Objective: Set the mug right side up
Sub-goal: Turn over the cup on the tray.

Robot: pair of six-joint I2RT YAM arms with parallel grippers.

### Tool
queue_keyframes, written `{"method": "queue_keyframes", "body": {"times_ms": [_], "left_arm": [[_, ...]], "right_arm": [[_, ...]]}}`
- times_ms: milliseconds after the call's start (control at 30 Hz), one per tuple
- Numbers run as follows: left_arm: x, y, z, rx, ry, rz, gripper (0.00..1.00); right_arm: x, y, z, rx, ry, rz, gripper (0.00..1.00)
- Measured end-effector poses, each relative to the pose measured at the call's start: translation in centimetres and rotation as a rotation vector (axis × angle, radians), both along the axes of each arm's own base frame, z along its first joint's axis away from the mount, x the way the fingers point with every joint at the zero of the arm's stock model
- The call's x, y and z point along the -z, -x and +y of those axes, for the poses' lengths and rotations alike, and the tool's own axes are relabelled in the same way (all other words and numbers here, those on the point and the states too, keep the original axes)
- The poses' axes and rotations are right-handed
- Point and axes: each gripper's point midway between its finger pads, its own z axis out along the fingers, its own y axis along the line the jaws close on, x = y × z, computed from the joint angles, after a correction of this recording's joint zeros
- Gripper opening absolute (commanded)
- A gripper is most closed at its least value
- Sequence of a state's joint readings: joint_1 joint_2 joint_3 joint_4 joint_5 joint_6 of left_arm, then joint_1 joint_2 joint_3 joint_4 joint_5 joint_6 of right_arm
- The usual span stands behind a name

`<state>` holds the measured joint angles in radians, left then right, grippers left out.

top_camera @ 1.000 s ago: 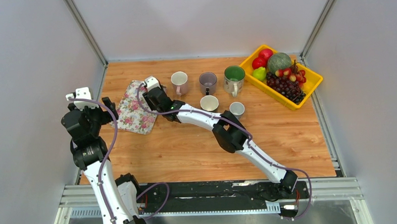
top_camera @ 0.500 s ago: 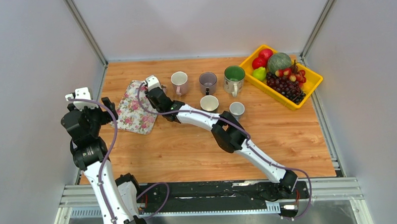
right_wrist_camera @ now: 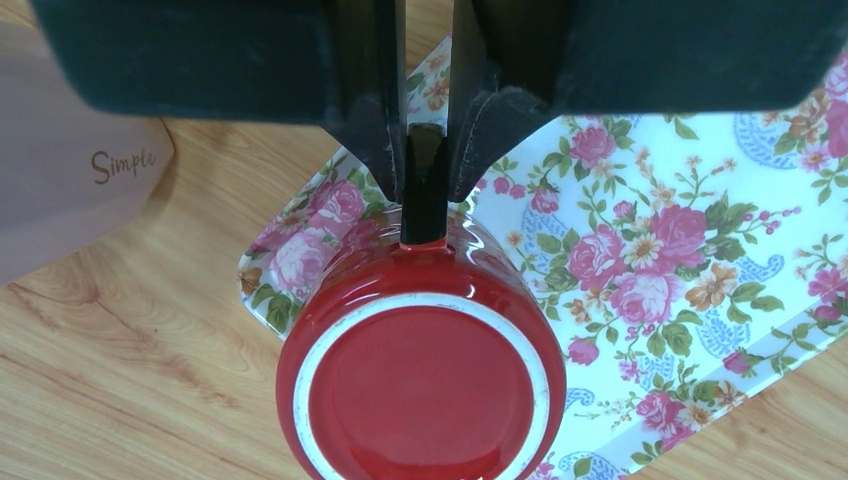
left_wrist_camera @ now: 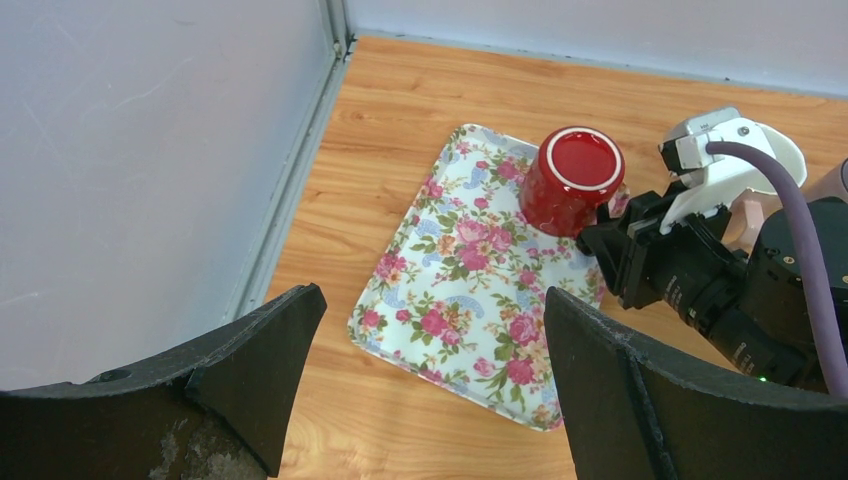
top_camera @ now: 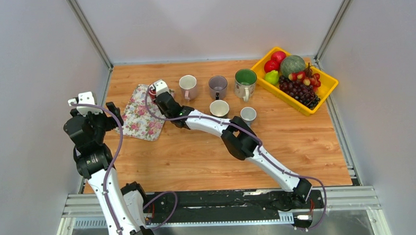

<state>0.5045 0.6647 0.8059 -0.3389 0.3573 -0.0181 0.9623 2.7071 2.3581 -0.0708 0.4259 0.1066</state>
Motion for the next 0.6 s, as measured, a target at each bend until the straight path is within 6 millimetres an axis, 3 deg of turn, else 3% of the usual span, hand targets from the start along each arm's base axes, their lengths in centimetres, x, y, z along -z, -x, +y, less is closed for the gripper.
{"method": "queue_keyframes", "body": {"times_ms": [233, 600], "left_arm": [[0.0, 0.0, -0.1, 0.003, 0.003, -0.001, 0.92], [-0.6, 0.3, -0.5, 0.017, -0.005, -0.022, 0.92]], "right_arm": [[-0.2, 1.7, -0.4, -0.075, 0.014, 0.051, 0.0], [-1.7, 9.5, 0.4, -0.374, 0.007, 0.249, 0.0]]}}
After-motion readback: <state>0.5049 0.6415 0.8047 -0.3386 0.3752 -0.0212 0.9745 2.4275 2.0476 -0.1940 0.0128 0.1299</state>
